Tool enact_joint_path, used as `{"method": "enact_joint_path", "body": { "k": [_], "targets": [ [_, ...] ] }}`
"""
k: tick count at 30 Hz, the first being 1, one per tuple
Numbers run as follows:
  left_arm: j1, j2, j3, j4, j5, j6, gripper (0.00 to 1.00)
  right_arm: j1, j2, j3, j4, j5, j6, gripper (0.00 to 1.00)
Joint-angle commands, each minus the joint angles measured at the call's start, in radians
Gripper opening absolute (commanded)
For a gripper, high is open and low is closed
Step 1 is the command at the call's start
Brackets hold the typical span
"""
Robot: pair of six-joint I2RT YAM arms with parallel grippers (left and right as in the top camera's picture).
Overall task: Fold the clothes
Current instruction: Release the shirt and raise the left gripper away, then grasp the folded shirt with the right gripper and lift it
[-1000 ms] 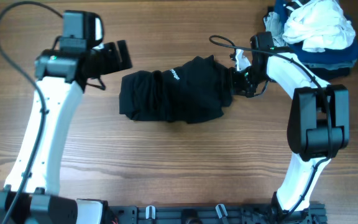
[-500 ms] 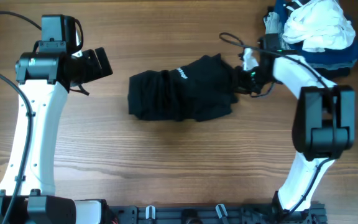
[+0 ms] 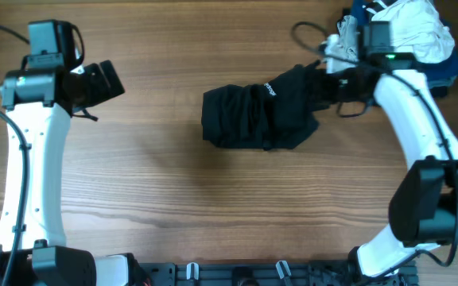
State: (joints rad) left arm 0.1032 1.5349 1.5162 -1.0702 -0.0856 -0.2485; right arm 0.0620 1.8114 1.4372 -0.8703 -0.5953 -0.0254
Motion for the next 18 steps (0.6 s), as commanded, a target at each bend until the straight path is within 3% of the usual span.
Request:
{"method": "enact_joint_path", "body": {
  "k": [1, 10, 18],
  "targets": [
    [0.051, 0.003, 0.008, 0.000, -0.018, 0.010, 1.00, 0.143, -0.019, 0.018, 0.015, -0.002, -0.005, 0.04],
    [0.105, 0.053, -0.007, 0.008, -0.018, 0.010, 1.00, 0.459, -0.019, 0.018, 0.195, 0.261, 0.127, 0.04],
    [0.105, 0.148, -0.014, 0.019, -0.017, 0.009, 1.00, 0.560, 0.027, 0.018, 0.385, 0.288, 0.134, 0.04]
  ]
}}
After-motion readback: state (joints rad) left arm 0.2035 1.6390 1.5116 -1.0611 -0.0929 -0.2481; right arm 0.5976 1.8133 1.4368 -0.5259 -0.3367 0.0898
